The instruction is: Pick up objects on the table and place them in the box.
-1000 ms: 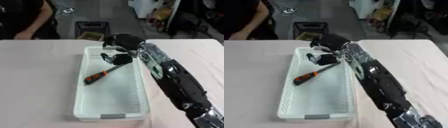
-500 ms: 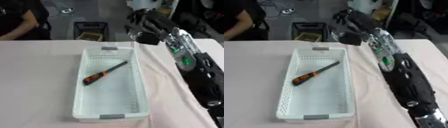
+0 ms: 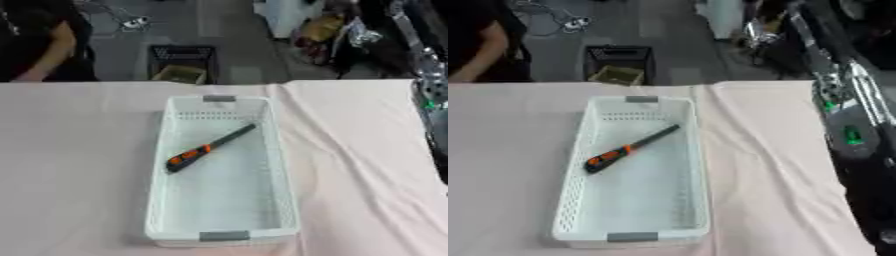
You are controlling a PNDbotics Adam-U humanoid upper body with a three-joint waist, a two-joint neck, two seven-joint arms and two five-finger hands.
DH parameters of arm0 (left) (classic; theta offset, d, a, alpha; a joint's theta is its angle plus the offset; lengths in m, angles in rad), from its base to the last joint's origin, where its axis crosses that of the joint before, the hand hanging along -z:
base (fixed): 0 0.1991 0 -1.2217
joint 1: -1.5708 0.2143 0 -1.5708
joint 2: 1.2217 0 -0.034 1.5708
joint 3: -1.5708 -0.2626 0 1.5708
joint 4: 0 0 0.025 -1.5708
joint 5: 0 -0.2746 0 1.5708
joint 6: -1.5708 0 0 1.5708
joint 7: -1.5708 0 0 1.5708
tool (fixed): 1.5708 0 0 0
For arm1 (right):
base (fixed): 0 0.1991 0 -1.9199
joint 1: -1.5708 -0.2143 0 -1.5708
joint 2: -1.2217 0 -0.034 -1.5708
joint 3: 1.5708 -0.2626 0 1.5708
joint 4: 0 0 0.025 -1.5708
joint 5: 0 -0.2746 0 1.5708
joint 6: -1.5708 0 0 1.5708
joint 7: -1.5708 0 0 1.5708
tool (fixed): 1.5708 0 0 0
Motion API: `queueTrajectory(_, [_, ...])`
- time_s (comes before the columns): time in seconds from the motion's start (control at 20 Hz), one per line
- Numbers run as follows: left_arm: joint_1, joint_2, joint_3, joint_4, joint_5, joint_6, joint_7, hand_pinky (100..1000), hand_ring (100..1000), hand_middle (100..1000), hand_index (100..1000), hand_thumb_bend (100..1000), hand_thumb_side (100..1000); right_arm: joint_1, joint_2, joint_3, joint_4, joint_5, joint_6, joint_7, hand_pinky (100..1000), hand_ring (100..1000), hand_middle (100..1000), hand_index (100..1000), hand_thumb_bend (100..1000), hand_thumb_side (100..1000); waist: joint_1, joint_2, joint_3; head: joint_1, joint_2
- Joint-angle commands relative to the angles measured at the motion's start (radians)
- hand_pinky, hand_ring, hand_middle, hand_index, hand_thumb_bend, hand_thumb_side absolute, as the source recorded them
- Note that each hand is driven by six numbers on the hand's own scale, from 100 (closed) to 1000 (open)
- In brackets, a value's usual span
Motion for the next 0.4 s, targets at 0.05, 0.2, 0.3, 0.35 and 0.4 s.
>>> queueTrajectory(0.05, [-0.003, 0.016, 0.014, -0.012, -0.006, 0.001, 0.005, 668, 683, 708, 821, 222, 1000, 0.046, -0.058, -0.061, -0.047, -0.049, 0.026, -0.037, 417, 555, 553, 846, 142, 891, 0.004, -0.005, -0.004, 0.011, -0.015])
queueTrajectory(0.2, [0.004, 0.014, 0.016, -0.012, -0.009, 0.003, 0.007, 668, 681, 706, 822, 221, 1000, 0.117, -0.07, -0.099, -0.064, -0.104, 0.031, -0.069, 405, 544, 545, 850, 118, 887, 0.005, -0.004, -0.006, 0.012, -0.019])
queueTrajectory(0.3, [0.007, 0.015, 0.018, -0.012, -0.011, 0.003, 0.008, 668, 681, 705, 823, 222, 1000, 0.155, -0.07, -0.122, -0.074, -0.133, 0.027, -0.087, 399, 539, 539, 851, 111, 885, 0.005, -0.003, -0.007, 0.012, -0.019])
queueTrajectory(0.35, [0.007, 0.015, 0.019, -0.012, -0.012, 0.002, 0.009, 668, 680, 704, 824, 222, 1000, 0.172, -0.065, -0.134, -0.079, -0.143, 0.028, -0.098, 398, 538, 538, 851, 111, 883, 0.006, -0.003, -0.008, 0.012, -0.019])
queueTrajectory(0.4, [0.007, 0.015, 0.02, -0.012, -0.012, 0.001, 0.01, 668, 680, 704, 825, 222, 1000, 0.184, -0.062, -0.143, -0.084, -0.151, 0.029, -0.107, 397, 537, 537, 852, 108, 883, 0.006, -0.003, -0.008, 0.012, -0.019])
